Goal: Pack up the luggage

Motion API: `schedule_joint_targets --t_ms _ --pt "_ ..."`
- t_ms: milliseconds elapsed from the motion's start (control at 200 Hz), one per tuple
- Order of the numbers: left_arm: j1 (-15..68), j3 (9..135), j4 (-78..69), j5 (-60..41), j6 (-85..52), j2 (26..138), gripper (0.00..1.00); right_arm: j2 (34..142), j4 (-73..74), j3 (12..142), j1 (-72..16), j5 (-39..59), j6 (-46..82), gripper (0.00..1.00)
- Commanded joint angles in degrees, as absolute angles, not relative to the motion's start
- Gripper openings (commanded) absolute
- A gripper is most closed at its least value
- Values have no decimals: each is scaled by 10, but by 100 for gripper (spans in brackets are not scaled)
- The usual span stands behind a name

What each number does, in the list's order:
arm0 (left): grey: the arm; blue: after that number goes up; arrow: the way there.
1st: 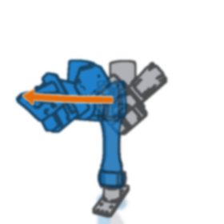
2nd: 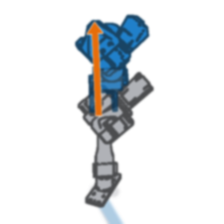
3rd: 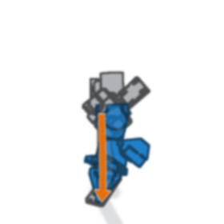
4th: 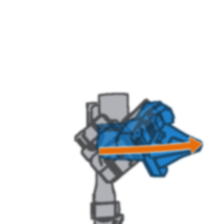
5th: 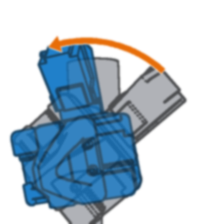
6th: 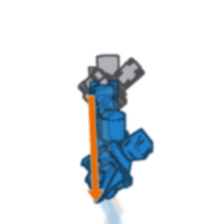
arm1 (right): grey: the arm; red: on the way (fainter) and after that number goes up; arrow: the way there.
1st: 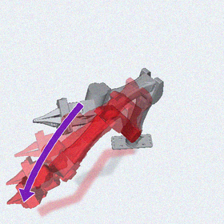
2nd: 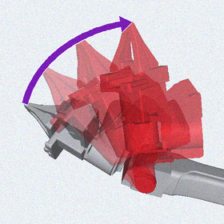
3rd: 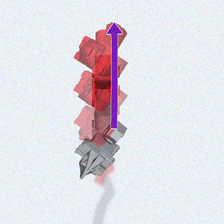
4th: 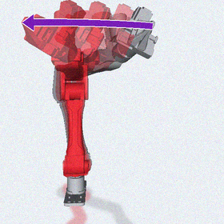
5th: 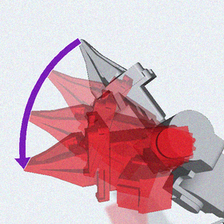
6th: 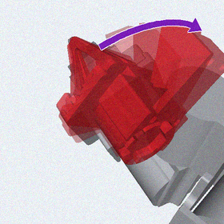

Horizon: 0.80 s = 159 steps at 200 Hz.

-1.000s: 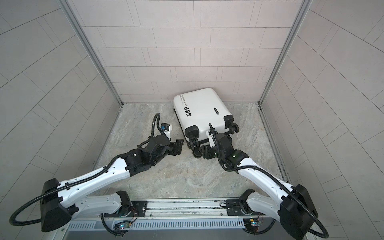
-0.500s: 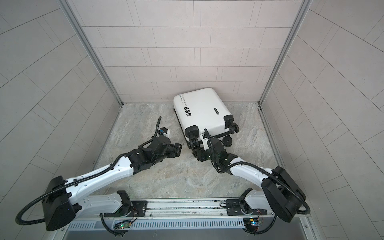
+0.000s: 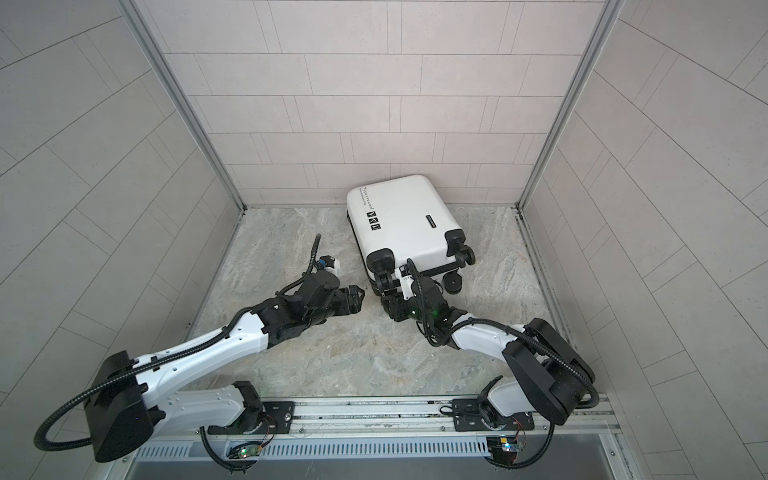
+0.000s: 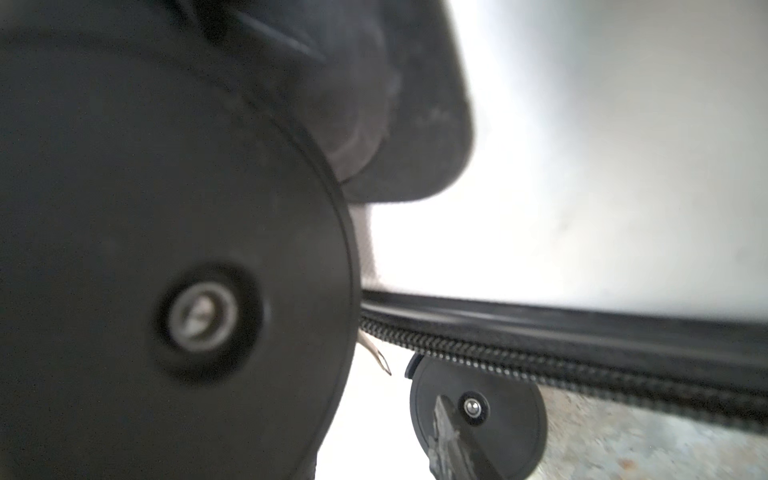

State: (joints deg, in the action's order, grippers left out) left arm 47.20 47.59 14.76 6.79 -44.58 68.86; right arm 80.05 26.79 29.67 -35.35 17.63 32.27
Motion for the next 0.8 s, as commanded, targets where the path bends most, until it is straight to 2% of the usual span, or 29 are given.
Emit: schedule_joint_targets --t_ms 0,155,255,350,520,681,791 --pt "465 470 143 69 -454 690 82 801 316 278 -353 158 339 47" --pt "465 462 138 71 -451 697 82 758 280 270 -348 143 324 49" --pt "465 444 128 78 -454 694 82 704 158 304 -336 135 297 54" --pt "465 415 89 74 -454 684 82 653 33 345 -309 125 272 64" --pt "462 421 99 100 -443 676 82 571 -124 412 -213 131 229 77" --pt "432 447 110 84 -429 690 83 561 -259 504 -121 147 181 80" --pt "394 456 97 57 -430 701 82 581 -323 549 -82 107 157 81"
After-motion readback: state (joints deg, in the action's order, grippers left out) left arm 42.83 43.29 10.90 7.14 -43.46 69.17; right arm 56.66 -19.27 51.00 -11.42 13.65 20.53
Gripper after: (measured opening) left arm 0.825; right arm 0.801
